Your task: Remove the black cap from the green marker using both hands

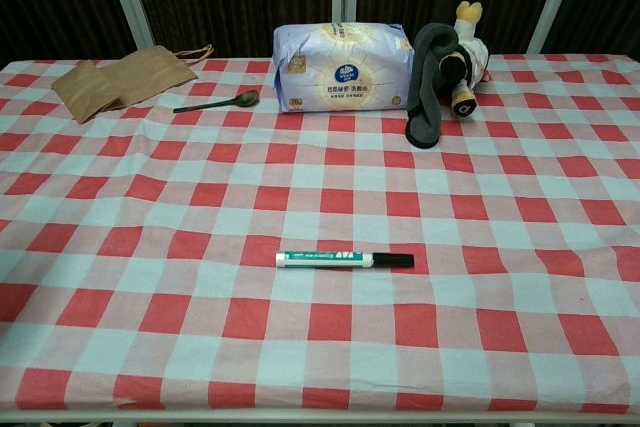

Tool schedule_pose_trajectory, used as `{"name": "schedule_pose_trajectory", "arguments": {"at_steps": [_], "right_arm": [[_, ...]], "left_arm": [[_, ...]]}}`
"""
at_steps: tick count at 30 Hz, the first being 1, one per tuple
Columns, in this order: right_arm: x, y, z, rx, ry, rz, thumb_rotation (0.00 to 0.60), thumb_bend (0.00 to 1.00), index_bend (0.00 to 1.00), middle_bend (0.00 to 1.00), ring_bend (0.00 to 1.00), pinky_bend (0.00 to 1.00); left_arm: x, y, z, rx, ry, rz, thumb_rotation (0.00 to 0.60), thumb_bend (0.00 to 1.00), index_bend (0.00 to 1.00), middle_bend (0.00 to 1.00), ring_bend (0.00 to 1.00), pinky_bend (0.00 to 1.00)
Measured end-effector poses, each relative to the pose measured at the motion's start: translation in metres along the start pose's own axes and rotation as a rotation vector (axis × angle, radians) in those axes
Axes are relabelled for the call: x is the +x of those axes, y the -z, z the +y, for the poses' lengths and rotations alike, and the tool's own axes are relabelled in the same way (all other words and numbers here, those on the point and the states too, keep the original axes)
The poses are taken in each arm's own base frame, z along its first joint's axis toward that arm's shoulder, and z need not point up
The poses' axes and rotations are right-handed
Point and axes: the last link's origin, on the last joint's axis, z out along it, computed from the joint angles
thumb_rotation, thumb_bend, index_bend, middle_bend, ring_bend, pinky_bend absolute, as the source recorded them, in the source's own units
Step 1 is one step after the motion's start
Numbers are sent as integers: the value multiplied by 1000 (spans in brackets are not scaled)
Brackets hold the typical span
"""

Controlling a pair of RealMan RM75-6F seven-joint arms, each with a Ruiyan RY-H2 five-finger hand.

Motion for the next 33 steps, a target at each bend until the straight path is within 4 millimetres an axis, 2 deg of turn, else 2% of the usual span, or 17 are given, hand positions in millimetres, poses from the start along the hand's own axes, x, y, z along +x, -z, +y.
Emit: {"name": "schedule_pose_trajectory", "arguments": {"at_steps": [9,14,22,28,33], "right_arm": [[1,-2,-2,5,-4,1,600,19,84,134,0,0],[11,-7,-7,16,-6,35,600,19,84,134,0,0],[32,-21,-16,61,44,75,600,19,84,134,0,0],[35,-30,-17,60,40,69,600,19,84,134,0,0],[29,-32,-17,56,37,52,600,19,84,134,0,0]], "left_arm": [[2,-6,4,-13,9,-3,600,91,307,280,160,203],[11,-18,12,-37,20,1,600,90,307,280,161,210],[12,-37,28,-42,49,-76,600,137,323,320,239,301],[7,-59,60,-80,39,-130,600,151,340,359,296,362],[-2,-76,102,-131,22,-168,600,177,380,405,343,407]]}}
